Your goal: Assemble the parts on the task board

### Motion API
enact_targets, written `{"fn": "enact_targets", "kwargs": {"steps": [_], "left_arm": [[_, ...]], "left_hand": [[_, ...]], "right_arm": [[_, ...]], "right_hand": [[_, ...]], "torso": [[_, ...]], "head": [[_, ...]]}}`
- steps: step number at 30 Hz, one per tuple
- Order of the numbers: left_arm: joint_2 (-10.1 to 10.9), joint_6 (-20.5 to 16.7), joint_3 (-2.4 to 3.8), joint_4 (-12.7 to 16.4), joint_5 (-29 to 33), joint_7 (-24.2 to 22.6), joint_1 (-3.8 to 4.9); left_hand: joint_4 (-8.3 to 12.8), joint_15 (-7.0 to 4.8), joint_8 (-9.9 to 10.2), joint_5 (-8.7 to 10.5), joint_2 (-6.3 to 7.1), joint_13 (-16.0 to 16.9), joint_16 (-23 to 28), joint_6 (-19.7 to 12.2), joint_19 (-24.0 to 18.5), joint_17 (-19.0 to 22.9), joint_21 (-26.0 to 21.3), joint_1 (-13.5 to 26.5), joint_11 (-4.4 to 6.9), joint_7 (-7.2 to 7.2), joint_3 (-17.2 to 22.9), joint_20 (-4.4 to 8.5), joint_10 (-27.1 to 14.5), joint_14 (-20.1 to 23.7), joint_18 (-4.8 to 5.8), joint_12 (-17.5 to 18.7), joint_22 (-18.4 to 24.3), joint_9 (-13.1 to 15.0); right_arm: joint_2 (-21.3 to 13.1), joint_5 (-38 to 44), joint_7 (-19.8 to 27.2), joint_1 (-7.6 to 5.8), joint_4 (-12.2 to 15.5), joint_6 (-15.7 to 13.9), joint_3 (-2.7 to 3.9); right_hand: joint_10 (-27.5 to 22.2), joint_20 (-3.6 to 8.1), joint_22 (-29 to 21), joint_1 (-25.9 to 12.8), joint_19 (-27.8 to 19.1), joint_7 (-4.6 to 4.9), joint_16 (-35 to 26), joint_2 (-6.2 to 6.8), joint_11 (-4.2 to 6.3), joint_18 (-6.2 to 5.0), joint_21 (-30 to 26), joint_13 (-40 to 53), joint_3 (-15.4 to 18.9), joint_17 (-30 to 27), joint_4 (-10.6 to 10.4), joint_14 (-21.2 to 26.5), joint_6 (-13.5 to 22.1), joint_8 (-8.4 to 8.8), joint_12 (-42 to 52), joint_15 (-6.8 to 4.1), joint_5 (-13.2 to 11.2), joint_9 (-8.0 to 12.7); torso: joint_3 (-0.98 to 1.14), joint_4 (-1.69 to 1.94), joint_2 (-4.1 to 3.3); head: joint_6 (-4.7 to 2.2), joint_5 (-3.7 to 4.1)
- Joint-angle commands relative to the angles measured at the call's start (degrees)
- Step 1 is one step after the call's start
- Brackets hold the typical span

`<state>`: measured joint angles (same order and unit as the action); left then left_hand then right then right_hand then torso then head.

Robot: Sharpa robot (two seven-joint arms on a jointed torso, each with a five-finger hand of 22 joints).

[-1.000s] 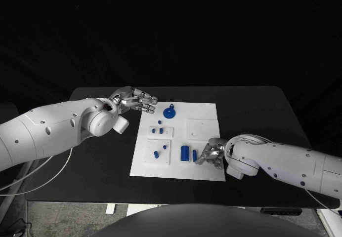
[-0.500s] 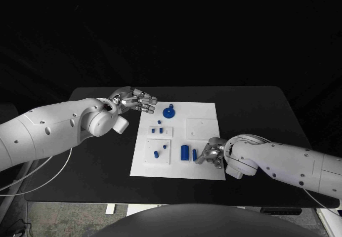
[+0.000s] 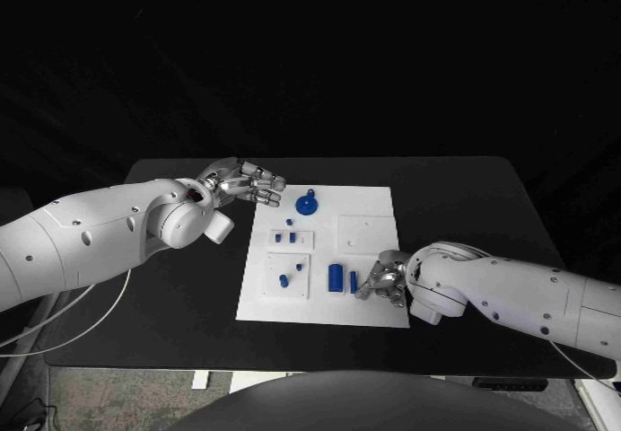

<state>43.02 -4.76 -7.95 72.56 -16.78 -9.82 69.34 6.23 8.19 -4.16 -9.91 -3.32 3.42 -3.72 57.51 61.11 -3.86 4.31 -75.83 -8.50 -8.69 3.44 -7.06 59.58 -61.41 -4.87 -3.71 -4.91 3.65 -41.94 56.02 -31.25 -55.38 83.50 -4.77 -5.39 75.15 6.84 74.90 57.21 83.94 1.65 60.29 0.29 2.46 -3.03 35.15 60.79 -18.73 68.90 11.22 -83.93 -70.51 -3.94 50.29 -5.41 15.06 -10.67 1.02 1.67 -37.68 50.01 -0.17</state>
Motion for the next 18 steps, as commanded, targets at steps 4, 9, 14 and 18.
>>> {"fn": "enact_targets", "kwargs": {"steps": [4,9,14,18], "left_arm": [[-0.1,1.0,0.03,0.1,-0.2,-0.2,0.03],[-0.1,1.0,0.03,0.1,-0.2,-0.2,0.02],[-0.1,1.0,0.03,0.1,-0.2,-0.2,0.02],[-0.1,1.1,0.03,0.1,-0.2,-0.2,0.02]], "left_hand": [[-0.4,0.02,-0.2,-0.17,-0.33,-0.1,0.2,-0.6,0.3,0.0,0.3,0.1,-0.23,-0.03,0.0,-0.22,-0.3,0.2,-0.49,-0.3,0.1,0.0],[-0.4,0.02,-0.2,-0.17,-0.33,-0.1,0.2,-0.6,0.3,0.0,0.3,0.1,-0.23,-0.03,0.0,-0.22,-0.3,0.2,-0.49,-0.3,0.1,0.0],[-0.4,0.03,-0.2,-0.18,-0.33,-0.1,0.2,-0.6,0.2,0.0,0.3,0.0,-0.23,-0.04,0.0,-0.23,-0.3,0.3,-0.49,-0.3,0.1,0.0],[-0.4,0.03,-0.2,-0.18,-0.33,-0.1,0.2,-0.6,0.2,0.0,0.3,0.0,-0.23,-0.04,0.0,-0.23,-0.3,0.3,-0.49,-0.3,0.1,0.0]], "right_arm": [[-0.5,-1.3,0.5,0.22,-0.1,2.7,-0.20],[-0.8,-2.1,2.1,0.22,0.1,2.6,-0.20],[-1.2,-2.7,3.7,0.22,0.4,1.9,-0.19],[-1.6,-3.2,4.6,0.22,0.7,1.4,-0.18]], "right_hand": [[-0.5,-0.05,3.6,0.5,0.3,0.50,-0.5,2.23,0.13,0.18,-1.2,-0.4,4.2,-0.3,-0.9,0.0,0.5,0.30,-0.5,-0.09,1.8,0.7],[-1.0,-0.20,3.4,1.9,0.1,0.91,-1.0,3.90,-0.15,0.00,-2.3,-0.7,7.7,-0.5,-3.1,0.1,1.4,0.29,-0.9,0.06,3.4,1.4],[-1.1,-0.25,3.5,3.1,0.2,1.08,-1.2,5.19,-0.26,-0.13,-2.7,-1.0,9.1,-0.4,-6.2,0.1,1.7,0.31,-0.8,0.08,3.8,1.8],[-1.1,-0.23,3.5,3.7,0.3,1.10,-1.4,5.23,-0.27,-0.14,-2.8,-1.0,10.4,-0.3,-7.3,0.1,1.8,0.30,-0.8,0.07,4.0,1.8]], "torso": [[0.01,-0.03,0.00],[0.06,-0.04,-0.02],[0.05,-0.06,-0.01],[0.03,-0.06,-0.02]], "head": [[-0.01,-0.11],[-0.01,-0.08],[-0.01,-0.08],[-0.01,-0.07]]}}
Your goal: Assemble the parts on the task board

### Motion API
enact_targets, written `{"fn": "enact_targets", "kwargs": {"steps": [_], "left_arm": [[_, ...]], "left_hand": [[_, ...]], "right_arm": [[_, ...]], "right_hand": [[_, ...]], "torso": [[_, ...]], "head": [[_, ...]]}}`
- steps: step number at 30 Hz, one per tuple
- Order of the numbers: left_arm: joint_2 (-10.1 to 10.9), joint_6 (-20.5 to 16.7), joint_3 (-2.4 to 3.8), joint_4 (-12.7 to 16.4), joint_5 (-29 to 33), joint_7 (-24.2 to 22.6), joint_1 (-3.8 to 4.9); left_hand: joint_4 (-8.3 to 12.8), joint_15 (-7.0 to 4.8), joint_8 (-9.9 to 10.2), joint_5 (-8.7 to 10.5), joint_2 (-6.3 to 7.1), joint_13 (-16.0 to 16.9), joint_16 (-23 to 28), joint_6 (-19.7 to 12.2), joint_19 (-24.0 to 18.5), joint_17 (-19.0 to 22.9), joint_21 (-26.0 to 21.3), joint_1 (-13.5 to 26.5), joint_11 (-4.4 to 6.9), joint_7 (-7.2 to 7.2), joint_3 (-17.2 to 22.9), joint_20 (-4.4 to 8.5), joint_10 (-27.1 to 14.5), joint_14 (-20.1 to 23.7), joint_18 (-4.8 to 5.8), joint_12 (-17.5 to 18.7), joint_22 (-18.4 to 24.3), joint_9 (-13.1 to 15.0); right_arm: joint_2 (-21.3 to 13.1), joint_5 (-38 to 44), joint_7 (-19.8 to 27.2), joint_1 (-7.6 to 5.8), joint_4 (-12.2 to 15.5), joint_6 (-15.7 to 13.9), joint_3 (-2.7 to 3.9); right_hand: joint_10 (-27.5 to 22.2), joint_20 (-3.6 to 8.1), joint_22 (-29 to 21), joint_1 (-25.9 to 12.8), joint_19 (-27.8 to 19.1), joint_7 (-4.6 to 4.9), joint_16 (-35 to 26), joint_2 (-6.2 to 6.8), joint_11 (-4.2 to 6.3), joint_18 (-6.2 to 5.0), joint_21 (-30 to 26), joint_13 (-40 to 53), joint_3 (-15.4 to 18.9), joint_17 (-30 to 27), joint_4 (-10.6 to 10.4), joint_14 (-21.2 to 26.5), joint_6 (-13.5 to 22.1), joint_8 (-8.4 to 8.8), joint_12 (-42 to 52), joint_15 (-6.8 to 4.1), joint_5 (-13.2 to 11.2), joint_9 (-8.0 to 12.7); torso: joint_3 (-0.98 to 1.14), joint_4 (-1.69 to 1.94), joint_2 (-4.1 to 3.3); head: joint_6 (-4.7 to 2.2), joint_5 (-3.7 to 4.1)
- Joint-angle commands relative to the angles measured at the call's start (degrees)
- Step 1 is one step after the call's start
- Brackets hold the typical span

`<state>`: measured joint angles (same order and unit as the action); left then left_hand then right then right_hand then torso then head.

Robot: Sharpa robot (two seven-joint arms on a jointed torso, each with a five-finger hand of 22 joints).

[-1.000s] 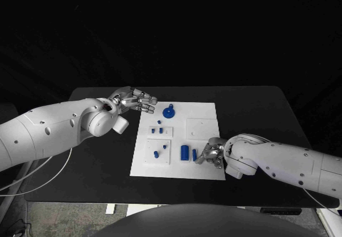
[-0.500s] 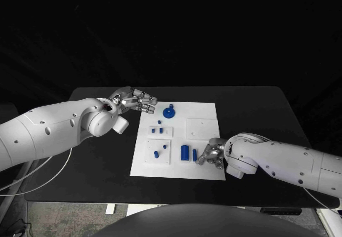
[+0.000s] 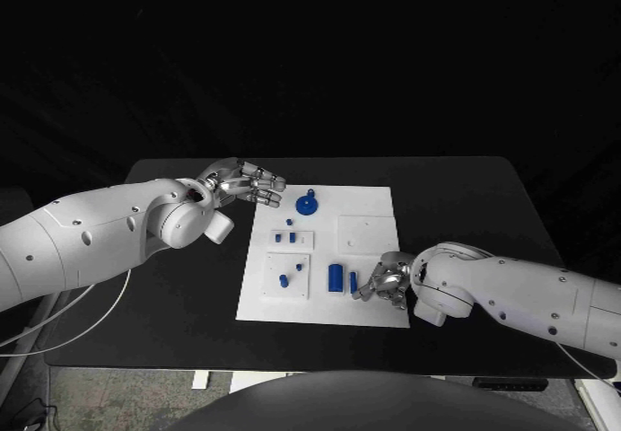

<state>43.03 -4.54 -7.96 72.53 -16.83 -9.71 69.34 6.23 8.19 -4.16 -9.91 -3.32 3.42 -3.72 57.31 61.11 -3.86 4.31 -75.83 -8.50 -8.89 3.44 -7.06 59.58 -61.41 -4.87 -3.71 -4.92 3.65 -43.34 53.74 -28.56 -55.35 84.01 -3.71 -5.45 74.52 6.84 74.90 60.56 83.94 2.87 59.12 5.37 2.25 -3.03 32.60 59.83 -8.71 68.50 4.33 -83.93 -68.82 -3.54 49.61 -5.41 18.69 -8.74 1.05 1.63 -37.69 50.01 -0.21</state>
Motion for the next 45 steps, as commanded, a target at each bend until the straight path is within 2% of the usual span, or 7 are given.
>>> {"fn": "enact_targets", "kwargs": {"steps": [1,7,10,16,36,41,45], "left_arm": [[-0.1,0.8,0.03,0.1,-0.2,-0.3,0.02],[-0.1,0.9,0.03,0.1,-0.2,-0.3,0.02],[-0.1,0.9,0.03,0.1,-0.2,-0.2,0.02],[-0.1,1.0,0.03,0.1,-0.2,-0.2,0.02],[-0.1,1.0,0.02,0.1,-0.2,-0.1,0.02],[-0.1,1.0,0.02,0.1,-0.2,-0.1,0.02],[0.0,0.9,0.02,0.1,-0.2,-0.2,0.02]], "left_hand": [[-0.4,0.03,-0.2,-0.18,-0.33,-0.1,0.2,-0.4,0.2,0.0,0.3,0.0,-0.23,0.16,0.0,-0.23,-0.3,0.3,-0.49,-0.3,0.1,0.0],[-0.4,0.03,-0.2,-0.18,-0.33,-0.1,0.2,-0.4,0.2,0.0,0.3,0.0,-0.23,0.16,0.0,-0.23,-0.3,0.3,-0.49,-0.3,0.1,0.0],[-0.4,0.03,-0.2,-0.18,-0.33,-0.1,0.2,-0.4,0.2,0.0,0.3,0.0,-0.23,0.16,0.0,-0.23,-0.3,0.3,-0.49,-0.3,0.1,0.0],[-0.4,0.03,-0.2,-0.18,-0.33,-0.1,0.2,-0.4,0.2,0.0,0.3,0.0,-0.23,0.16,0.0,-0.23,-0.3,0.3,-0.49,-0.3,0.1,0.0],[-0.5,0.04,-0.2,-0.17,-0.36,-0.1,0.2,-0.4,0.2,0.0,0.3,0.1,-0.23,0.16,0.0,-0.24,-0.3,0.3,-0.48,-0.3,0.1,0.0],[-0.5,0.04,-0.2,-0.17,-0.36,-0.1,0.2,-0.4,0.2,0.0,0.3,0.1,-0.23,0.16,0.0,-0.24,-0.3,0.3,-0.48,-0.3,0.1,0.0],[-0.5,0.04,-0.2,-0.17,-0.36,-0.1,0.2,-0.4,0.2,0.0,0.3,0.1,-0.23,0.16,0.0,-0.24,-0.3,0.3,-0.48,-0.3,0.1,0.0]], "right_arm": [[-0.3,-1.0,2.1,0.18,0.2,0.2,-0.11],[-0.5,-0.8,2.2,0.18,0.2,-1.9,-0.07],[-0.4,0.1,1.6,0.18,0.0,-2.9,-0.06],[0.3,1.7,0.1,0.17,-0.5,-3.7,-0.05],[2.2,2.7,-1.6,0.18,-1.7,-2.8,-0.05],[2.0,2.0,-0.1,0.18,-1.8,-3.7,-0.06],[1.3,0.6,2.1,0.17,-1.8,-4.5,-0.05]], "right_hand": [[-0.5,-0.24,3.5,0.4,0.3,-0.12,-0.3,0.11,-0.07,-0.15,-0.3,-0.1,0.7,0.0,-0.6,0.1,0.1,-0.09,-0.1,0.07,0.4,-0.2],[-0.2,-0.17,3.6,0.4,0.5,-0.27,0.0,-1.40,0.02,-0.14,0.1,0.0,1.2,0.3,-1.3,-0.1,-0.2,-0.11,0.2,-0.02,-1.6,-0.2],[0.0,-0.09,3.6,0.4,0.7,-0.53,0.1,-3.88,0.20,-0.07,0.4,0.0,-0.3,0.4,-0.9,-0.1,-0.8,-0.11,0.3,-0.12,-7.8,-0.3],[0.5,0.00,3.8,-1.0,0.8,-0.76,0.2,-5.36,0.42,0.13,0.9,0.2,-6.4,0.4,0.7,-0.2,-1.3,-0.11,0.6,-0.18,-15.2,-0.4],[0.8,-0.02,3.8,-3.6,0.8,-0.97,0.5,-4.81,0.44,0.22,1.3,0.5,-8.9,0.3,1.9,-0.2,-1.8,-0.11,0.8,-0.15,-14.6,-0.9],[0.5,0.00,3.6,-4.1,0.6,-0.85,0.2,-2.56,0.37,0.14,0.8,0.4,-8.6,0.0,0.7,-0.1,-1.6,-0.13,0.4,-0.15,-12.4,-0.9],[0.1,-0.14,3.5,-4.4,0.5,-0.34,-0.2,0.88,0.00,-0.09,-0.1,0.1,-3.8,-0.2,-4.0,0.0,-0.5,-0.16,0.1,0.02,-10.3,-1.3]], "torso": [[-0.01,0.00,-0.01],[-0.03,0.02,-0.02],[-0.04,0.04,-0.01],[-0.05,0.03,-0.01],[-0.02,0.03,0.00],[0.00,-0.01,0.00],[0.03,-0.04,0.01]], "head": [[-0.01,0.01],[-0.01,0.04],[-0.01,0.07],[-0.01,0.05],[-0.01,-0.07],[-0.01,-0.05],[-0.01,0.08]]}}
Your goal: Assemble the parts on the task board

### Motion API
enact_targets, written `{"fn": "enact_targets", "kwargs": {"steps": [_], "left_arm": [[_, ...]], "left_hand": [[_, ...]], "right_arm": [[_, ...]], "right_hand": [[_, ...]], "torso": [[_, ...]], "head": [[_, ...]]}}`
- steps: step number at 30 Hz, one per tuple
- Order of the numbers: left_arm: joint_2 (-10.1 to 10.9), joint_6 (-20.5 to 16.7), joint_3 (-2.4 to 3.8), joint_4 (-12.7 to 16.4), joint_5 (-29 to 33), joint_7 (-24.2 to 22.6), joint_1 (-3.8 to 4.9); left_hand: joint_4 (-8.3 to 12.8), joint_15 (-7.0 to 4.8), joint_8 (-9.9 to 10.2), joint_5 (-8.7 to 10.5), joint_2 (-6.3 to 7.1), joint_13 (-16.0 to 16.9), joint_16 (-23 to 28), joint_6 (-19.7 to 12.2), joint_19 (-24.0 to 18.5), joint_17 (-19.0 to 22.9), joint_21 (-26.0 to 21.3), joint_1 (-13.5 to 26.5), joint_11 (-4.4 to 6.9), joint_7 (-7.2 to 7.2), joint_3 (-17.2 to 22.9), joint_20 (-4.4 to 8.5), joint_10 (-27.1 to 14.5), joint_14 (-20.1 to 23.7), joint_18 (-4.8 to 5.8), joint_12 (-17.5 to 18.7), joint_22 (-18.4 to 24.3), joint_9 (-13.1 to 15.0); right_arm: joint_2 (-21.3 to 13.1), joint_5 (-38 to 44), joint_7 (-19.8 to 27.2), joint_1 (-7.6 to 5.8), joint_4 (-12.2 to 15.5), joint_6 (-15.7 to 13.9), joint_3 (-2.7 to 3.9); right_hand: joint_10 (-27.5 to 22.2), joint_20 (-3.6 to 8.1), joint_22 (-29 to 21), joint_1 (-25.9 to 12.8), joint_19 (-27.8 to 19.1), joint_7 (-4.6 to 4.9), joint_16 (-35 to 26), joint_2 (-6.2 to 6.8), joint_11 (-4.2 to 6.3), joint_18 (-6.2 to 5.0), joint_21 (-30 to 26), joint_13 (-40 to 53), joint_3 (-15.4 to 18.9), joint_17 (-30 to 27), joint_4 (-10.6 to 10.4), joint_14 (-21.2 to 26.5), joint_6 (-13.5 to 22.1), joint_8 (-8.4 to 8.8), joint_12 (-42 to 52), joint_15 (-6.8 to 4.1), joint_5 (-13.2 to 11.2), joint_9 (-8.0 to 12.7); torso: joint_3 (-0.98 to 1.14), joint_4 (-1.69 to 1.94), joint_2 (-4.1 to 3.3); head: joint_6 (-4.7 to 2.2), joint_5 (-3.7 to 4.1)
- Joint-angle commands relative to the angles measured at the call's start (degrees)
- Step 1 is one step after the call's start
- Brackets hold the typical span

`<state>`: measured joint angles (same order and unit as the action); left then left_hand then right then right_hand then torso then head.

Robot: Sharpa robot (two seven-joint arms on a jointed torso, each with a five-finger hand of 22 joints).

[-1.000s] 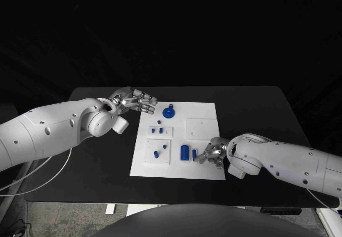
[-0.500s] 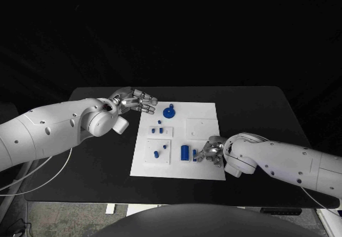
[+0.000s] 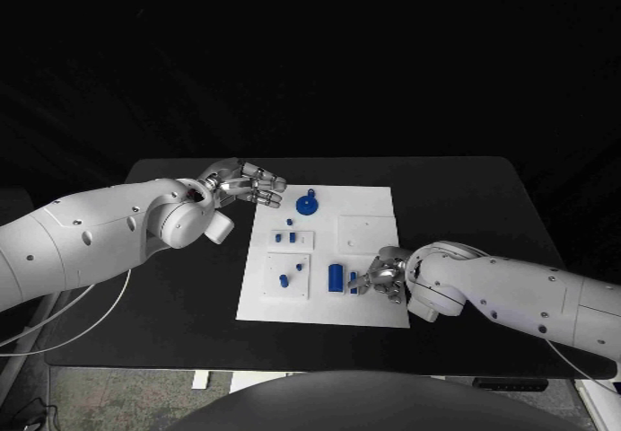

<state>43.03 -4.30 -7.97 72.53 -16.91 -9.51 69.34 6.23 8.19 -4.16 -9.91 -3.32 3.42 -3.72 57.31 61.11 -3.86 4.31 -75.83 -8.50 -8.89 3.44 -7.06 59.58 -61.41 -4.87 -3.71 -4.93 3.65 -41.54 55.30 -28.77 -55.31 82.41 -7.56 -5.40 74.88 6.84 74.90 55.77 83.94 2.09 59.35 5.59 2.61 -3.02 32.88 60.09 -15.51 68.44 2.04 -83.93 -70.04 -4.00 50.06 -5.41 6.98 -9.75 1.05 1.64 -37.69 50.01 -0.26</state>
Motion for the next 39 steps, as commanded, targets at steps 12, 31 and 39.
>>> {"fn": "enact_targets", "kwargs": {"steps": [12,31,39], "left_arm": [[-0.5,-1.0,0.02,-1.2,0.5,-2.4,0.03],[-4.9,-4.5,0.15,-11.2,8.4,-7.9,0.64],[-8.3,-3.7,0.22,-16.4,11.4,-8.9,0.78]], "left_hand": [[-0.6,-0.20,-0.5,0.22,-0.44,-0.1,0.1,0.3,0.3,0.0,0.3,0.1,0.11,0.44,0.0,-0.15,0.4,-0.1,-0.45,-0.4,0.1,0.0],[-1.5,-2.26,0.1,1.19,0.31,-0.1,0.3,0.7,-0.4,0.1,0.0,0.0,2.36,2.90,1.7,-0.76,1.9,-1.0,-0.53,0.3,0.2,-0.1],[-1.9,-2.07,0.7,3.36,0.60,-0.1,0.3,-4.3,-4.6,0.3,-0.3,0.2,2.91,4.04,-0.4,-5.93,-3.6,4.1,-5.01,0.3,0.8,-0.3]], "right_arm": [[-3.0,-9.8,16.3,-2.38,-1.6,-1.5,1.03],[4.5,-33.1,42.0,-7.88,-23.2,-0.8,6.58],[7.8,-36.9,45.0,-8.03,-29.3,0.3,7.94]], "right_hand": [[-1.9,-0.80,2.4,5.6,-0.4,1.59,-2.9,-5.76,-1.19,-0.68,-6.2,-1.7,23.8,-1.4,-2.6,0.8,4.6,0.35,-1.2,0.60,8.3,-1.0],[-12.3,-11.17,-43.3,10.5,-27.2,5.30,-54.9,-11.34,-9.22,0.10,-29.2,-50.9,21.5,-43.2,6.5,18.6,12.5,-0.61,-42.5,10.69,10.5,4.9],[-17.4,-20.23,-71.1,9.9,-32.5,4.76,-55.8,-11.62,-10.17,-7.50,-28.4,-56.8,19.6,-65.0,7.2,25.6,18.3,0.67,-46.6,12.97,10.3,6.4]], "torso": [[0.12,-0.28,0.33],[1.39,-1.31,3.81],[1.94,-1.54,4.95]], "head": [[-0.96,0.92],[-8.95,1.77],[-11.61,1.05]]}}
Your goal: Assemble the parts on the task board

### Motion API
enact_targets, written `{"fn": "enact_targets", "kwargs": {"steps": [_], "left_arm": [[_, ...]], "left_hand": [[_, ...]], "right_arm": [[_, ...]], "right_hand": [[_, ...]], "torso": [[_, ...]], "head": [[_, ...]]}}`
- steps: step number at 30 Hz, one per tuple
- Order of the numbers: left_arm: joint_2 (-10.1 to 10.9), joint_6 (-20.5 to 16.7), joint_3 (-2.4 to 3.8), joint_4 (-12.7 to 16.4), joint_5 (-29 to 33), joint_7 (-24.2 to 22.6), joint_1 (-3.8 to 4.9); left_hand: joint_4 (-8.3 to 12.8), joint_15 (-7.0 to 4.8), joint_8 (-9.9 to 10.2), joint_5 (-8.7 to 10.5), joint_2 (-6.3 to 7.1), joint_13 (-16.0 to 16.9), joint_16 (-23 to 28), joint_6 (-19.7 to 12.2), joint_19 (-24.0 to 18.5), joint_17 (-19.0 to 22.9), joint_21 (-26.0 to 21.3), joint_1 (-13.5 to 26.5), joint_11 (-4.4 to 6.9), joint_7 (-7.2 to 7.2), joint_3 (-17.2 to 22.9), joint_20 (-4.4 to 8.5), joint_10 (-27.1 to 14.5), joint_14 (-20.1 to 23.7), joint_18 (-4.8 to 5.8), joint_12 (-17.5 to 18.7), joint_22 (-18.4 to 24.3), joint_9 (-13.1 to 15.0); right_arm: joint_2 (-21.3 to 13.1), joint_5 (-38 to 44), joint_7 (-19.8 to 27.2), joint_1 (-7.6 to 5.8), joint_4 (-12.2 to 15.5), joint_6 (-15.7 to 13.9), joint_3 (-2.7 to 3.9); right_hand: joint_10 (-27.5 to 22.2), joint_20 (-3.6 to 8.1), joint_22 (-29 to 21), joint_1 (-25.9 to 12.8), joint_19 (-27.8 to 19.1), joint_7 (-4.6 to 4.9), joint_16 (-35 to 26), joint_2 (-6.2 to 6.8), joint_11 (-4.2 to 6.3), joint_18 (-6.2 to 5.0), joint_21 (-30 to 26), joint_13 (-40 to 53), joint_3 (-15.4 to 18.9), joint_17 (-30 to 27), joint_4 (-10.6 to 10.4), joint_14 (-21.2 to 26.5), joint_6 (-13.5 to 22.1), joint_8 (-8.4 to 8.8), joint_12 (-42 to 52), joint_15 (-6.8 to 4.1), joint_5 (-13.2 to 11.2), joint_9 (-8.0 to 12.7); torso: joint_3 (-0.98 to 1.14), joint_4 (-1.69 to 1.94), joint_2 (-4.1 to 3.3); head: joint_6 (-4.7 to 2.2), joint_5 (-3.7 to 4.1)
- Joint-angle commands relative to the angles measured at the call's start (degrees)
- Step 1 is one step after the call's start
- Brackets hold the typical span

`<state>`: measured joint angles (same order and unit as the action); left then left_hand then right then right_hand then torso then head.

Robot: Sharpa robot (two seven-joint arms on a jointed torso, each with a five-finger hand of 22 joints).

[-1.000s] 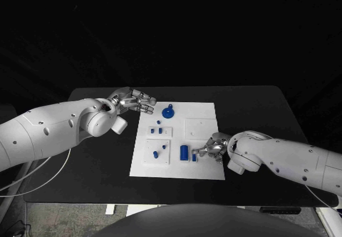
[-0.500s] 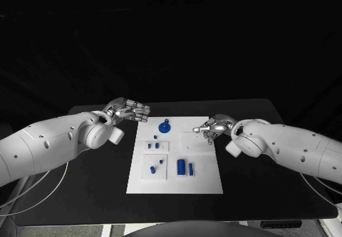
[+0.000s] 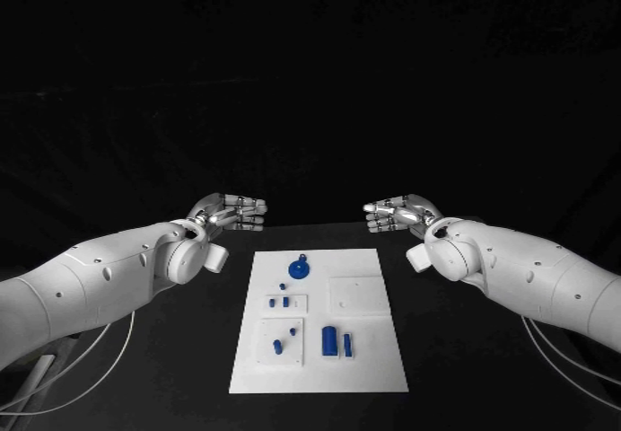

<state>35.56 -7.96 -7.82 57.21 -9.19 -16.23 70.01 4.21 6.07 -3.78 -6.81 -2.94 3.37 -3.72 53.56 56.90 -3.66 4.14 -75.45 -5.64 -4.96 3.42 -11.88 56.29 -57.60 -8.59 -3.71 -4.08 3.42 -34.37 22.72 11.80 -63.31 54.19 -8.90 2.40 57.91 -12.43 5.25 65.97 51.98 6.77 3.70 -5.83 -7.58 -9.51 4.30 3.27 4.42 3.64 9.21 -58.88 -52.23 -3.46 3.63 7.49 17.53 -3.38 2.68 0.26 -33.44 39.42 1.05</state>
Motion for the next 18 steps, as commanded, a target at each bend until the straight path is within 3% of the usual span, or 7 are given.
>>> {"fn": "enact_targets", "kwargs": {"steps": [1,6,7,8,9,12,18], "left_arm": [[-1.2,0.1,0.08,-1.6,4.0,-2.3,0.10],[-2.1,0.4,0.09,-2.8,4.8,-2.5,0.09],[-1.9,0.0,0.03,-2.5,2.3,-0.9,0.02],[-1.9,0.0,0.04,-2.5,2.3,-0.9,0.01],[-1.8,-0.3,0.11,-2.2,2.3,-1.0,-0.07],[-1.4,-1.6,0.39,-0.9,2.6,-1.4,-0.43],[0.3,-7.2,1.59,4.5,3.6,-3.4,-1.95]], "left_hand": [[0.2,0.04,0.3,0.21,-0.13,-0.1,0.2,-0.3,-0.8,0.0,-0.1,-0.1,0.06,0.17,-0.6,-2.62,-0.3,0.3,-3.26,0.2,0.0,-0.1],[0.3,0.12,0.3,0.40,-0.15,-0.1,0.3,-0.1,-1.1,0.1,-0.1,0.1,0.18,0.13,-0.8,-4.21,-0.5,0.4,-5.46,0.4,0.0,-0.1],[-4.2,-6.07,3.8,6.81,2.94,-3.4,3.7,-53.6,-56.9,3.7,-4.1,22.6,5.64,4.96,-3.4,11.88,-56.3,17.3,8.59,3.7,4.1,-3.4],[-4.2,-6.07,3.8,6.81,2.94,-3.4,3.7,-53.6,-56.9,3.7,-4.1,23.0,5.64,4.96,-3.4,11.88,-56.3,57.6,8.59,3.7,4.1,-3.4],[-4.2,-6.07,3.8,6.81,2.94,-3.4,3.7,-53.6,-56.9,3.7,-4.1,25.0,5.64,4.96,-3.4,11.88,-56.3,57.6,8.59,3.7,4.1,-3.4],[-4.2,-6.07,3.8,6.81,2.94,-3.4,3.7,-53.6,-56.9,3.7,-4.1,30.3,5.64,4.96,-3.4,11.88,-56.3,57.6,8.59,3.7,4.1,-3.4],[-4.2,-6.07,3.8,6.81,2.94,-3.4,3.7,-53.6,-56.9,3.7,-4.1,75.4,5.64,4.96,-3.4,11.88,-56.3,57.6,8.59,3.7,4.1,-3.4]], "right_arm": [[1.0,-4.7,4.7,-0.03,-1.5,1.7,0.21],[1.7,-5.6,5.1,-0.03,-2.4,1.6,0.37],[1.5,-3.0,2.4,-0.02,-2.2,0.4,0.32],[1.5,-3.0,2.4,-0.01,-2.1,0.3,0.32],[1.4,-3.2,2.5,0.01,-1.8,0.0,0.30],[1.0,-3.8,3.1,0.12,-0.5,-1.2,0.20],[-0.7,-6.7,5.4,0.59,5.1,-6.4,-0.20]], "right_hand": [[-0.6,-1.32,-1.4,-0.3,-0.9,0.12,-0.2,-0.17,-0.04,-1.42,0.2,0.0,-0.4,-0.2,0.0,0.7,0.8,0.14,-0.2,0.10,-0.2,0.1],[-1.1,-2.08,-1.4,-0.5,-2.4,0.59,-0.2,-0.04,-0.50,-2.21,0.3,0.0,-0.5,-0.2,-0.3,1.2,2.3,0.23,-0.2,0.52,-0.1,0.1],[-57.9,12.43,-5.3,-19.8,-52.0,-6.77,-3.7,5.83,7.58,9.51,-4.3,-3.3,-4.4,-3.6,-9.2,18.3,52.2,3.46,-3.6,-7.49,-17.5,3.4],[-57.9,12.43,-5.3,-20.2,-52.0,-6.77,-3.7,5.83,7.58,9.51,-4.3,-3.3,-4.4,-3.6,-9.2,18.7,52.2,3.46,-3.6,-7.49,-17.5,3.4],[-57.9,12.43,-5.3,-22.1,-52.0,-6.77,-3.7,5.83,7.58,9.51,-4.3,-3.3,-4.4,-3.6,-9.2,58.9,52.2,3.46,-3.6,-7.49,-17.5,3.4],[-57.9,12.43,-5.3,-66.0,-52.0,-6.77,-3.7,5.83,7.58,9.51,-4.3,-3.3,-4.4,-3.6,-9.2,58.9,52.2,3.46,-3.6,-7.49,-17.5,3.4],[-57.9,12.43,-5.3,-66.0,-52.0,-6.77,-3.7,5.83,7.58,9.51,-4.3,-3.3,-4.4,-3.6,-9.2,58.9,52.2,3.46,-3.6,-7.49,-17.5,3.4]], "torso": [[0.35,-0.20,0.78],[0.51,-0.34,0.99],[0.35,-0.24,0.74],[0.32,-0.24,0.75],[0.19,-0.24,0.82],[-0.43,-0.25,1.13],[-2.29,-0.26,2.07]], "head": [[-1.24,-0.34],[-2.43,-0.79],[-1.80,-0.59],[-1.83,-0.60],[-1.97,-0.62],[-2.63,-0.71],[-4.63,-0.99]]}}
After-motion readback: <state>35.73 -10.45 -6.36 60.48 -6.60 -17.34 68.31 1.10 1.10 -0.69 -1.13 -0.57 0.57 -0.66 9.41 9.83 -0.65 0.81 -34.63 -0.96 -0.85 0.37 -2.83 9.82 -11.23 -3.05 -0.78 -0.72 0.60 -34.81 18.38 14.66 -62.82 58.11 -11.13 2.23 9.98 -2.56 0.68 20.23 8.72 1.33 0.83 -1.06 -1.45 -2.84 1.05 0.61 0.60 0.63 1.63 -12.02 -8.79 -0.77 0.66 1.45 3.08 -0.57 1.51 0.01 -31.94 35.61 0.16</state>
